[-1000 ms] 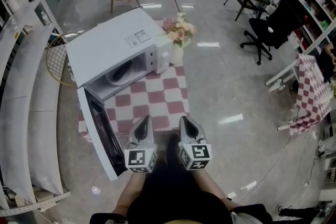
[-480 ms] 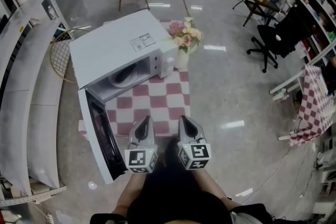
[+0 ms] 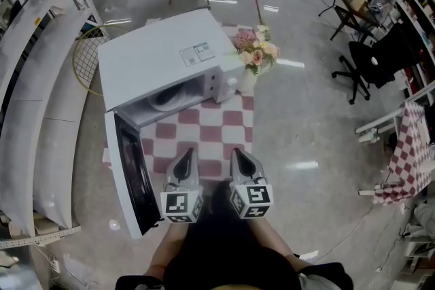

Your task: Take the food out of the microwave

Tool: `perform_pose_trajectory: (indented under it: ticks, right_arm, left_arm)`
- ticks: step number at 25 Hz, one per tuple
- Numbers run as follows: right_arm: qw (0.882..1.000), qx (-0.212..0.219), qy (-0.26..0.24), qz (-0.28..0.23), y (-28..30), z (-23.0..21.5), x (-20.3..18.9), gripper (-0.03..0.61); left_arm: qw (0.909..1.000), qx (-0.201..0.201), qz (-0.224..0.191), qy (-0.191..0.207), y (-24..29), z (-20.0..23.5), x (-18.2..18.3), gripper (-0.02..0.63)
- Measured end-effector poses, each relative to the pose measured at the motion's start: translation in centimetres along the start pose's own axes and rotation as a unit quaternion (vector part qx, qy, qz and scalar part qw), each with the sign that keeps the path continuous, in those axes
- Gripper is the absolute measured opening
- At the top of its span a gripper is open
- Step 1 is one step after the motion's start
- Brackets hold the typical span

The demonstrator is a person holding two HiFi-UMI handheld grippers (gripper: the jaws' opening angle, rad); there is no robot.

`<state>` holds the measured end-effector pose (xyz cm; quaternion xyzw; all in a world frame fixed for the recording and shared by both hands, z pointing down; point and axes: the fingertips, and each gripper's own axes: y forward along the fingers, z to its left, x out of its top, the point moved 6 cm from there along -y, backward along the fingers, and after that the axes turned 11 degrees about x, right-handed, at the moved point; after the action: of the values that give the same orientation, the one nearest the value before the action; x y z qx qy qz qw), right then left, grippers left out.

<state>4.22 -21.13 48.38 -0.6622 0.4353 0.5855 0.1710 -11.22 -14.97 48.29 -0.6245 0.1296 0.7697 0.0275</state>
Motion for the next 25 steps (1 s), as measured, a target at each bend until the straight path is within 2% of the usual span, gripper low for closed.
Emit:
perform_pose_trajectory:
  ticks: [25]
  right_arm:
    - [0.998,0.05,-0.02,0.03,5.7,-4.8,2.5,0.002]
  left_arm:
    - [0.9978,0.064,-0.002,-0.015,6.5,0.2,0.2,0.009]
